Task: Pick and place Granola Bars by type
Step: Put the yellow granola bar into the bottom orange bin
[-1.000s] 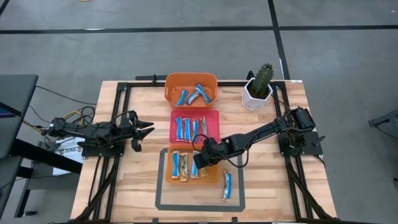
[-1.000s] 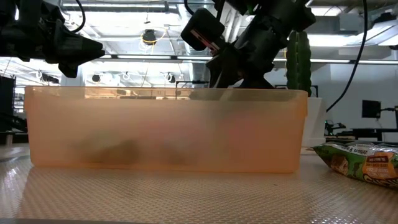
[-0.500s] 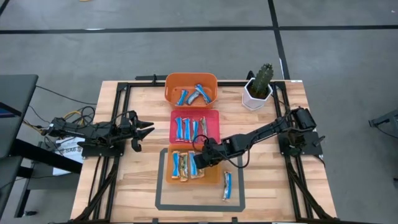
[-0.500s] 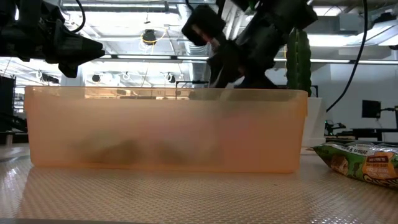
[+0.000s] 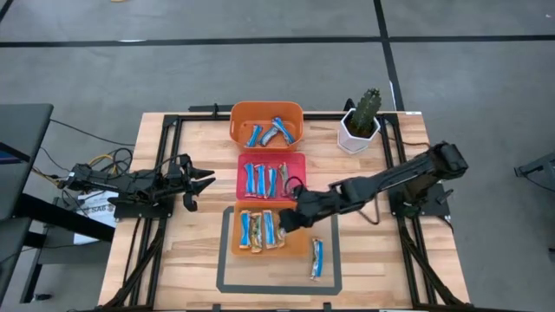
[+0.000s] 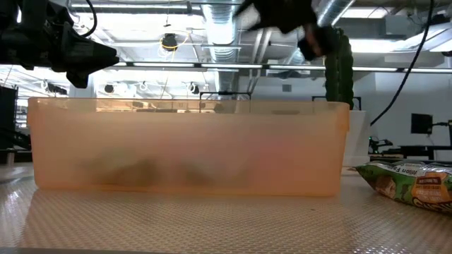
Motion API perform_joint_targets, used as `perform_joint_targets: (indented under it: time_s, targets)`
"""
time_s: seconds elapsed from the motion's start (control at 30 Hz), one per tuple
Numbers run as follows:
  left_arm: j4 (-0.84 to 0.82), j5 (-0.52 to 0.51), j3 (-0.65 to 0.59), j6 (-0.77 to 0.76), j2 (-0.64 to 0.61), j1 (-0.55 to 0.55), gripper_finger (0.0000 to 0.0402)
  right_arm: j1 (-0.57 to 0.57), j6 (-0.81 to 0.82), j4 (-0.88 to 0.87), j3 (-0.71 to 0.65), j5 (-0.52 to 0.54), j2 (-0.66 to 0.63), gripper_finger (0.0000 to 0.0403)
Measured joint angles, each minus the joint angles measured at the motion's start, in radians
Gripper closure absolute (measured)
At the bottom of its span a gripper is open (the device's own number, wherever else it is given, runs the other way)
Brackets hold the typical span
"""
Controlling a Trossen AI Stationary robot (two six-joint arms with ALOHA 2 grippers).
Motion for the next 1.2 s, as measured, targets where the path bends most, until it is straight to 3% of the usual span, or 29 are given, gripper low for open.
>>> perform_joint_targets:
  time_s: [0.43, 0.9, 1.2]
  targets:
    - [0.000, 0.000, 0.000, 0.000, 0.000, 0.000, 0.0297, 0.046, -0.042, -0.019, 0.000, -0.001, -0.194, 0.0332]
    - [0.000, 0.000, 0.000, 0.000, 0.000, 0.000, 0.0297, 0.140, 0.459, -0.414, 0.000, -0.005, -0.192, 0.0332]
    - [0.000, 0.000, 0.000, 0.000, 0.000, 0.000, 0.0297, 0.202, 0.641, -0.705, -0.001, -0.007, -0.182, 0.0332]
